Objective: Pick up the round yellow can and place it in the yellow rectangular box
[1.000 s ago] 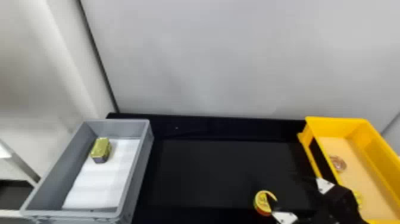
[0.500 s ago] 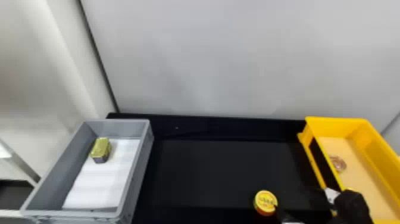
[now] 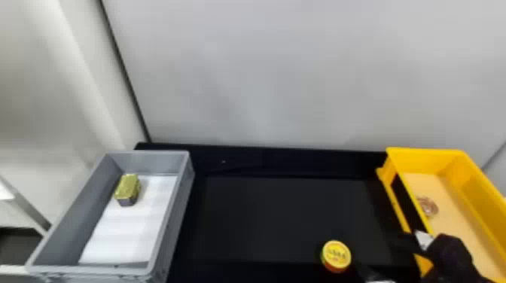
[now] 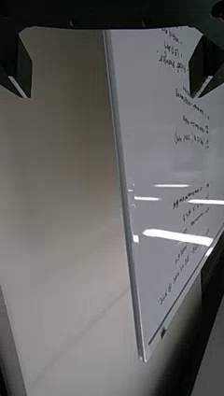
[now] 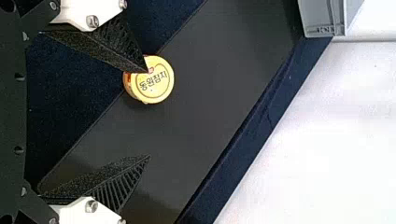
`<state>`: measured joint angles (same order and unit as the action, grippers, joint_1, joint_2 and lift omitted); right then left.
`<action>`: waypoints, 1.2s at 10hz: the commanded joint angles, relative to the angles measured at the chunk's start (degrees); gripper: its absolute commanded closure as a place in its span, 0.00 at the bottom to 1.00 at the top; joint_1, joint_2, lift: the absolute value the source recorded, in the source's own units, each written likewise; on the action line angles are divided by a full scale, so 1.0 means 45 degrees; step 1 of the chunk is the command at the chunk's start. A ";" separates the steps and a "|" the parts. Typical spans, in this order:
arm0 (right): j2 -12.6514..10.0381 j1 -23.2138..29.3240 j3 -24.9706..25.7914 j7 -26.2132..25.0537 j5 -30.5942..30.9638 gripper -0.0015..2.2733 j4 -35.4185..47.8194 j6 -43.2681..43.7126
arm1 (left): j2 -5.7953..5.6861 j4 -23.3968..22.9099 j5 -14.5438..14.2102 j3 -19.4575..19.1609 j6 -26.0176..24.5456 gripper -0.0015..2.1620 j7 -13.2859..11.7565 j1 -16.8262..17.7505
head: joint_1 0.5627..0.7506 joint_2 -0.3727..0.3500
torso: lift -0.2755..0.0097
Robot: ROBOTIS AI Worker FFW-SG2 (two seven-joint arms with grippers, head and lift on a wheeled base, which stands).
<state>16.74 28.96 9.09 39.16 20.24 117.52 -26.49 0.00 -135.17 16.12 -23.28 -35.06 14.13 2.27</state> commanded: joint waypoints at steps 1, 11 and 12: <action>-0.0107 -0.0163 -0.0222 -0.0417 -0.0805 0.07 0.0018 -0.0386 | 0.0033 0.0156 0.0110 0.0111 0.0072 0.01 -0.0111 0.0082 | 0.70 0.53 | 0.75; 0.0088 -0.1160 -0.1453 -0.2352 -0.3189 0.07 -0.1193 -0.1070 | 0.0033 0.0195 0.0110 -0.0006 0.0150 0.02 -0.0190 0.0179 | 0.70 0.53 | 0.75; 0.0088 -0.1277 -0.1570 -0.2469 -0.3189 0.07 -0.1408 -0.1090 | 0.0033 0.0195 0.0090 -0.0045 0.0150 0.02 -0.0190 0.0179 | 0.70 0.53 | 0.75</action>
<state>17.10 23.81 2.57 28.37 5.68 112.22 -31.32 0.00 -134.36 16.61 -23.26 -34.39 13.29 3.03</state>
